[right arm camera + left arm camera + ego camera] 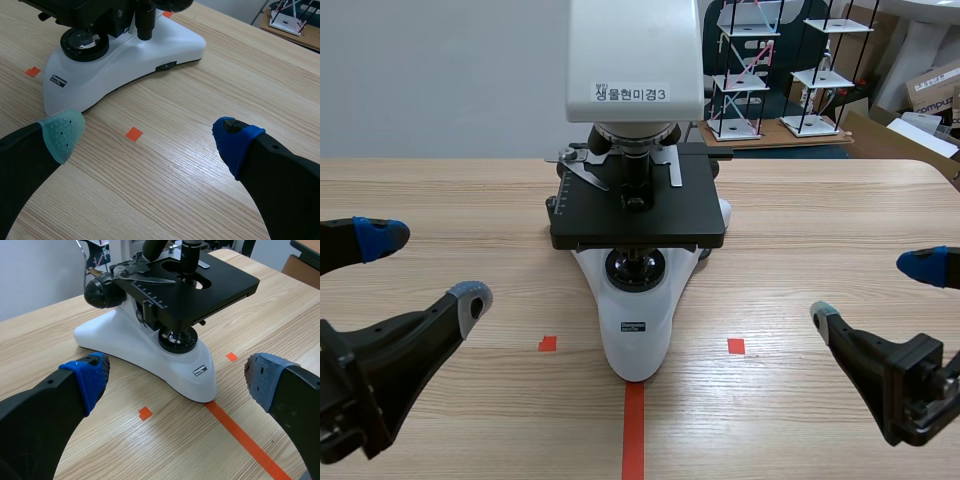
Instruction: Point at the stage clip
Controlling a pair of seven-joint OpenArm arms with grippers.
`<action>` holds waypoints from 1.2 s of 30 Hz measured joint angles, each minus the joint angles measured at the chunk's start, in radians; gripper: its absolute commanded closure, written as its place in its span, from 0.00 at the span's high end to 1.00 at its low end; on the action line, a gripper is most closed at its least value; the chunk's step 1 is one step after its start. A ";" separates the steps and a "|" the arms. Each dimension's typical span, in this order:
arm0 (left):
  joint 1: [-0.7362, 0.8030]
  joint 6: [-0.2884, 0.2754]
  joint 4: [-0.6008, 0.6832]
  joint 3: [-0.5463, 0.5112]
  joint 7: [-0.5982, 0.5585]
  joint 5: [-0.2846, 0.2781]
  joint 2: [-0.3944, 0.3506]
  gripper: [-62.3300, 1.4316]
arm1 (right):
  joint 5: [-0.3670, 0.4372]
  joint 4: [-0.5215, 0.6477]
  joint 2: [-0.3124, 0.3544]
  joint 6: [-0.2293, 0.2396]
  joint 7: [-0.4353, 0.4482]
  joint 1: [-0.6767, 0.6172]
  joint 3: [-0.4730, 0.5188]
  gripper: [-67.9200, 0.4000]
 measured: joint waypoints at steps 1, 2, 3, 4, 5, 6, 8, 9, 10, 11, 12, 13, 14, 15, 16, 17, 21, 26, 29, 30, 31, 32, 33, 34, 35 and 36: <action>0.000 0.000 0.000 0.000 -0.001 0.000 0.000 0.91 | 0.000 0.000 0.000 0.000 0.000 0.000 0.000 0.83; 0.000 0.000 0.000 0.000 -0.001 0.000 0.000 0.91 | 0.000 0.000 0.000 0.000 0.000 0.000 0.000 0.83; 0.000 0.000 0.000 0.000 -0.001 0.000 0.000 0.91 | 0.000 0.000 0.000 0.000 0.000 0.000 0.000 0.83; 0.000 0.000 0.000 0.000 -0.001 0.000 0.000 0.91 | 0.000 0.000 0.000 0.000 0.000 0.000 0.000 0.83; 0.000 0.000 0.000 0.000 -0.001 0.000 0.000 0.91 | 0.000 0.000 0.000 0.000 0.000 0.000 0.000 0.83; 0.000 0.000 0.000 0.000 -0.001 0.000 0.000 0.91 | 0.000 0.000 0.000 0.000 0.000 0.000 0.000 0.83; 0.000 0.000 0.000 0.000 -0.001 0.000 0.000 0.91 | 0.000 0.000 0.000 0.000 0.000 0.000 0.000 0.83; 0.000 0.000 0.000 0.000 -0.001 0.000 0.000 0.91 | 0.000 0.000 0.000 0.000 0.000 0.000 0.000 0.83; 0.000 0.000 0.000 0.000 -0.001 0.000 0.000 0.91 | 0.000 0.000 0.000 0.000 0.000 0.000 0.000 0.83; 0.000 0.000 0.000 0.000 -0.001 0.000 0.000 0.91 | 0.000 0.000 0.000 0.000 0.000 0.000 0.000 0.83; 0.000 0.000 0.000 0.000 -0.001 0.000 0.000 0.91 | 0.000 0.000 0.000 0.000 0.000 0.000 0.000 0.83; 0.000 0.000 0.000 0.000 -0.001 0.000 0.000 0.91 | 0.000 0.000 0.000 0.000 0.000 0.000 0.000 0.83; 0.000 0.000 0.000 0.000 -0.001 0.000 0.000 0.91 | 0.000 0.000 0.000 0.000 0.000 0.000 0.000 0.83; 0.000 0.000 0.000 0.000 -0.001 0.000 0.000 0.91 | 0.000 0.000 0.000 0.000 0.000 0.000 0.000 0.83; 0.000 0.000 0.000 0.000 -0.001 0.000 0.000 0.91 | 0.000 0.000 0.000 0.000 0.000 0.000 0.000 0.83; 0.000 0.000 0.000 0.000 -0.001 0.000 0.000 0.91 | 0.000 0.000 0.000 0.000 0.000 0.000 0.000 0.83; 0.000 0.000 0.000 0.000 -0.016 0.000 0.000 0.91 | 0.000 0.000 0.000 0.000 0.000 0.000 0.000 0.83; 0.000 0.000 0.000 0.000 -0.015 0.000 0.000 0.91 | 0.000 0.000 0.000 0.000 0.000 0.000 0.000 0.83; 0.000 0.000 0.000 0.000 -0.015 0.000 0.000 0.91 | 0.000 0.000 0.000 0.000 0.000 0.000 0.000 0.83; 0.000 0.000 0.000 0.000 -0.015 0.000 0.000 0.91 | 0.000 0.000 0.000 0.000 0.000 0.000 0.000 0.83; 0.000 0.000 0.000 0.000 -0.015 0.000 0.000 0.91 | 0.000 0.000 0.000 0.000 0.000 0.000 0.000 0.83; 0.000 0.000 0.000 0.000 -0.015 0.000 0.000 0.91 | 0.000 0.000 0.000 0.000 0.000 0.000 0.000 0.83; 0.000 0.000 0.000 0.000 -0.015 0.000 0.000 0.91 | 0.000 0.000 0.000 0.000 0.000 0.000 0.000 0.83; 0.000 0.000 0.000 0.000 -0.015 0.000 0.000 0.91 | 0.000 0.000 0.000 0.000 0.000 0.000 0.000 0.83; 0.000 0.000 0.000 0.000 -0.015 0.000 0.000 0.91 | 0.000 0.000 0.000 0.000 0.000 0.000 0.000 0.83; 0.000 0.000 0.000 0.000 -0.015 0.000 0.000 0.91 | 0.000 0.000 0.000 0.000 0.000 0.000 0.000 0.83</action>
